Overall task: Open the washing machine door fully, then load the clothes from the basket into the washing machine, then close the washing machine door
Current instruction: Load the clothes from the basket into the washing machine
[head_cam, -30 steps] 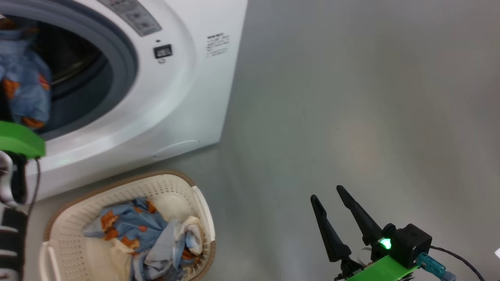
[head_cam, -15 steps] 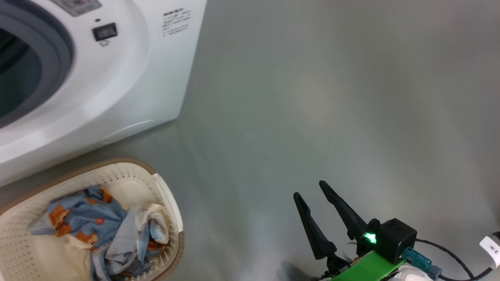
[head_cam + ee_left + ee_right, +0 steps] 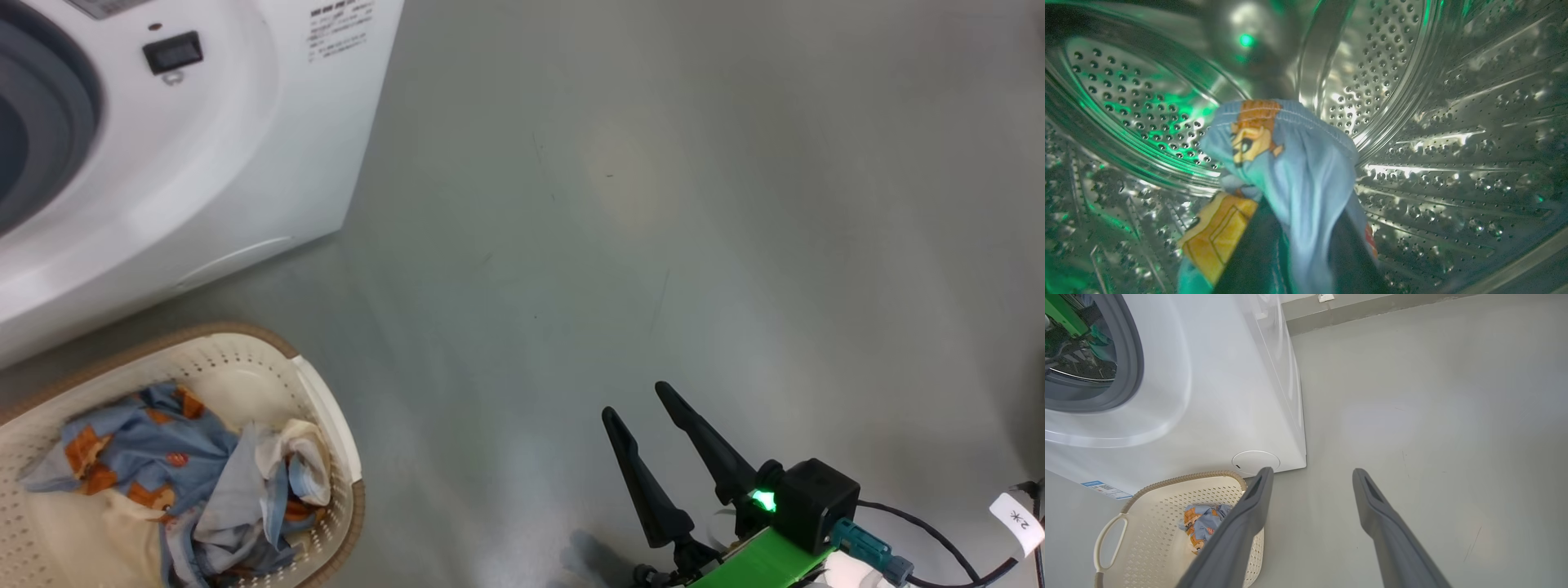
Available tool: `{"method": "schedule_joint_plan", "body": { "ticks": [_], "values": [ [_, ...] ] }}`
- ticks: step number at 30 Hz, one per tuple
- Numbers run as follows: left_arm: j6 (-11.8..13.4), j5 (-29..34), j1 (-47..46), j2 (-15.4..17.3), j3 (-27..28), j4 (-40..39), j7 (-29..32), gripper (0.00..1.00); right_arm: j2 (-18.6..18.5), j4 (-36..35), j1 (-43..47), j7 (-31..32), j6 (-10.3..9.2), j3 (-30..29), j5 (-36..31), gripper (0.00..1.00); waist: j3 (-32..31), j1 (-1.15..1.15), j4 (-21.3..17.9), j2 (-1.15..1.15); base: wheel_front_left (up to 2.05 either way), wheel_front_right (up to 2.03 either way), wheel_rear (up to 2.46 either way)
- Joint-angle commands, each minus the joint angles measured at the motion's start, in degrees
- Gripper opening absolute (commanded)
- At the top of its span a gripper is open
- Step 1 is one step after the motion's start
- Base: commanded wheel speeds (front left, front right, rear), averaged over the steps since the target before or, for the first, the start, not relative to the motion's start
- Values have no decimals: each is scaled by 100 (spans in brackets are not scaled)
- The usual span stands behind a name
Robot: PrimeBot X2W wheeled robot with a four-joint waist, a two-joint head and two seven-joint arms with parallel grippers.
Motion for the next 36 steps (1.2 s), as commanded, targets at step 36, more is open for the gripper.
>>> {"method": "schedule_joint_plan", "body": {
  "ticks": [36],
  "values": [
    [391, 71, 2410, -1964, -10, -1121, -34, 100, -48, 269, 211, -27, 16, -249, -327, 100, -1871, 0, 1668, 0, 0, 0, 0]
  ]
}}
